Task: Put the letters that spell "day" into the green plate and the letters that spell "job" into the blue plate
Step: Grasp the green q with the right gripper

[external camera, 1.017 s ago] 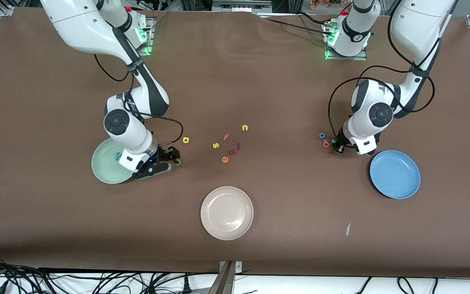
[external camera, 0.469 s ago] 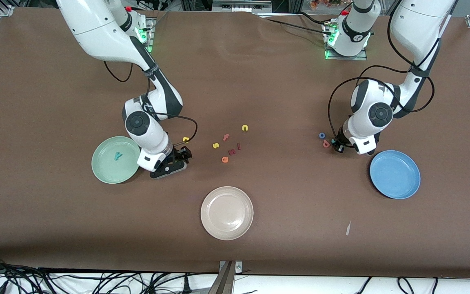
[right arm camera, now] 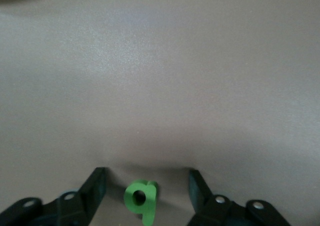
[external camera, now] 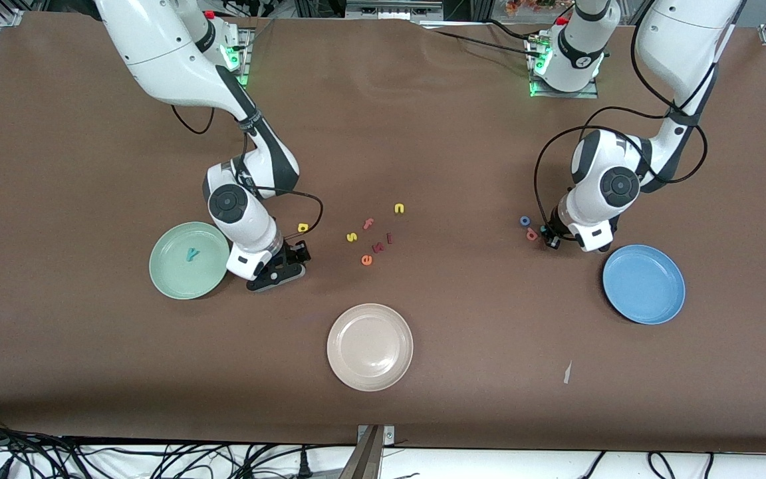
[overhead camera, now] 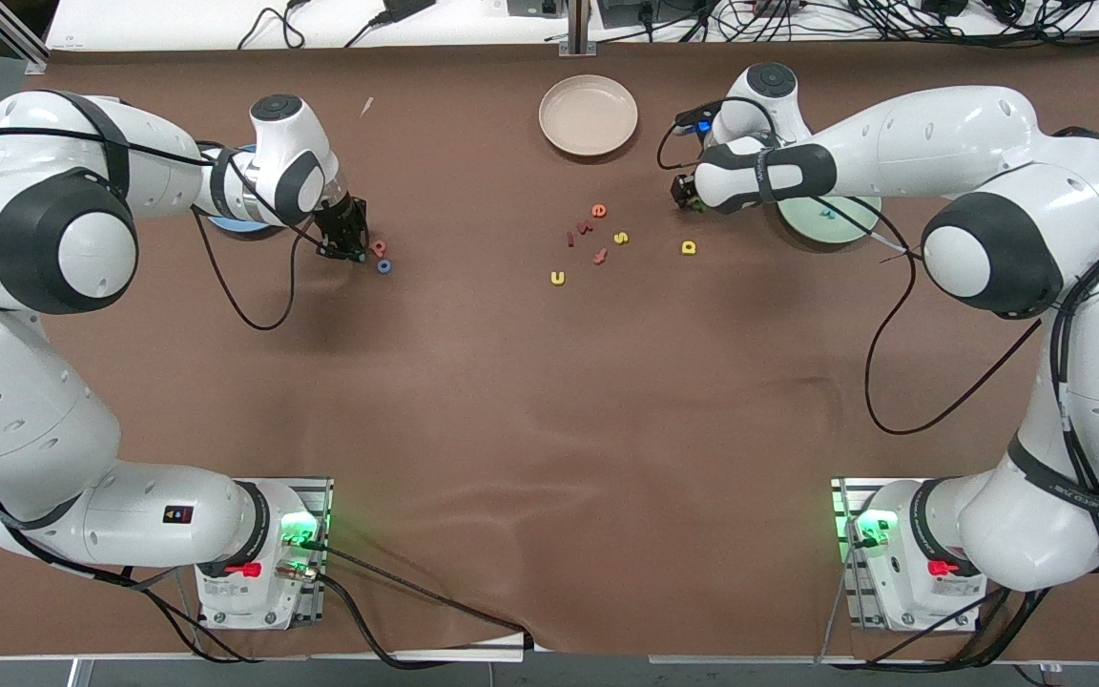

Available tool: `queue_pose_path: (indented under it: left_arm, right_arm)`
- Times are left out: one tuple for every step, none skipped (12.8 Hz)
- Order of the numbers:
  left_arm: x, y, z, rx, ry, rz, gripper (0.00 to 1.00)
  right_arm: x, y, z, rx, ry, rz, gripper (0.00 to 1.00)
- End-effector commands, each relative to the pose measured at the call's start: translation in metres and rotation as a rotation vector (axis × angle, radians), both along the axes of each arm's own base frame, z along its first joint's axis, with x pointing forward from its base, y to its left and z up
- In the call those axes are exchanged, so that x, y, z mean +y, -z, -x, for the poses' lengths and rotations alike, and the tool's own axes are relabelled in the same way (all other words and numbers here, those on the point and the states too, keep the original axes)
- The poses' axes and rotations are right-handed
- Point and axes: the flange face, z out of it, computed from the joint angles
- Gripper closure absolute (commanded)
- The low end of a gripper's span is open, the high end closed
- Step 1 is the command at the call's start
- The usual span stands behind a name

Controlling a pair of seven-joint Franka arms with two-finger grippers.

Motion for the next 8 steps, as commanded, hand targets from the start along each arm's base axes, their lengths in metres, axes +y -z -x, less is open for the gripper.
queue_pose_path:
  left_arm:
    - [-0.001, -0.005, 0.001, -0.012, -0.023, 0.014, 0.88]
    - [0.000, -0.008, 0.000, -0.017, -0.027, 0.013, 0.89]
    - [0.001, -0.009, -0.001, -0.020, -0.039, 0.012, 0.91]
    - [0.001, -0.012, -0.002, -0.024, -0.044, 0.012, 0.91]
    - [0.001, -0.016, -0.003, -0.032, -0.044, 0.013, 0.91]
    - [0.002, -0.020, -0.004, -0.039, -0.047, 0.013, 0.91]
    - [0.006, -0.028, -0.006, -0.050, -0.054, 0.013, 0.91]
    - [0.012, -0.040, -0.010, -0.069, -0.060, 0.013, 0.91]
  right_arm:
    - [-0.002, -0.002, 0.010, 0.001, 0.007, -0.002, 0.31]
    - [-0.003, 0.001, 0.013, 0.010, 0.010, 0.001, 0.31]
    - [-0.003, 0.003, 0.015, 0.015, 0.009, 0.002, 0.34]
    - [-0.003, 0.002, 0.015, 0.015, 0.011, 0.001, 0.35]
    - [-0.004, 0.002, 0.016, 0.017, 0.012, 0.001, 0.37]
    - [-0.005, 0.004, 0.018, 0.023, 0.016, 0.002, 0.42]
    - [-0.004, 0.005, 0.019, 0.026, 0.020, 0.000, 0.42]
    - [-0.003, 0.004, 0.022, 0.028, 0.019, 0.000, 0.42]
